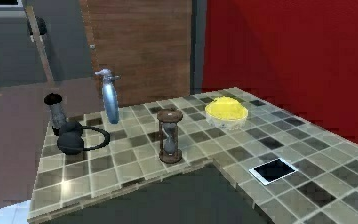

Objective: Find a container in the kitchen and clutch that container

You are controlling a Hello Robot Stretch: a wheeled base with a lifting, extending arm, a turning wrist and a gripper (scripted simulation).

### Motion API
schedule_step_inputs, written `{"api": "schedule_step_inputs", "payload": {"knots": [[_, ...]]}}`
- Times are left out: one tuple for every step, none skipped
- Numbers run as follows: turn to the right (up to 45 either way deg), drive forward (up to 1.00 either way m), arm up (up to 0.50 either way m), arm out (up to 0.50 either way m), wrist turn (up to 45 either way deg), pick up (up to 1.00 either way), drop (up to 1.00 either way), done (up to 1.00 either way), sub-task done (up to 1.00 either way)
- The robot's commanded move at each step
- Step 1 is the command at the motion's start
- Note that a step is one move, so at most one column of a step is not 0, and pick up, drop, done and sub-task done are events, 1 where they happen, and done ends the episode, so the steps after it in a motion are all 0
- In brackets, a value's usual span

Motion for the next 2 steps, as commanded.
{"api": "schedule_step_inputs", "payload": {"knots": [[0.0,0.00,0.00,0.00,33.0,0.00,0.00,0.00,0.00],[0.0,0.00,-0.10,0.00,0.0,0.00,0.00,0.00,0.00]]}}
